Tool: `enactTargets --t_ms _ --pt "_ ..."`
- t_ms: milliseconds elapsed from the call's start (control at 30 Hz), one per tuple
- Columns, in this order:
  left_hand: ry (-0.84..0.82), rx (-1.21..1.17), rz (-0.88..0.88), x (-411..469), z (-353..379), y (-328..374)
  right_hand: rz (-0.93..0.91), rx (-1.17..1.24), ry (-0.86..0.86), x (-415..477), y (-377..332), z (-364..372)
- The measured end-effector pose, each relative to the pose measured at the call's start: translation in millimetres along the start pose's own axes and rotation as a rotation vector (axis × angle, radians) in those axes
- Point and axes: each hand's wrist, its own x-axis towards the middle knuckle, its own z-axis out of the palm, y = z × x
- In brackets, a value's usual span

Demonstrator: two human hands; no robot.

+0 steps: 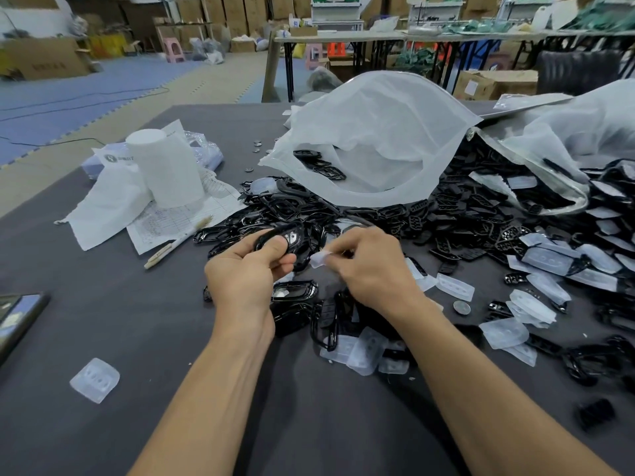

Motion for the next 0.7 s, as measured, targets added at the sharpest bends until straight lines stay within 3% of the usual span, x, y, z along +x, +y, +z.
enactTargets --t_ms 100,200,700 --pt "-0.020 0.011 -0.008 1.1 1.0 -1.0 0.230 0.644 0.021 -13.0 3.1 -6.0" --pt "-0.054 0.055 0.011 -2.2 4.1 -4.0 0.293 0.977 -0.050 -27.2 1.0 -10.1" --pt "-0.159 0.124 0.018 -10.2 11.9 -10.9 0.332 1.133 -0.105 -30.1 -2.7 -21.7"
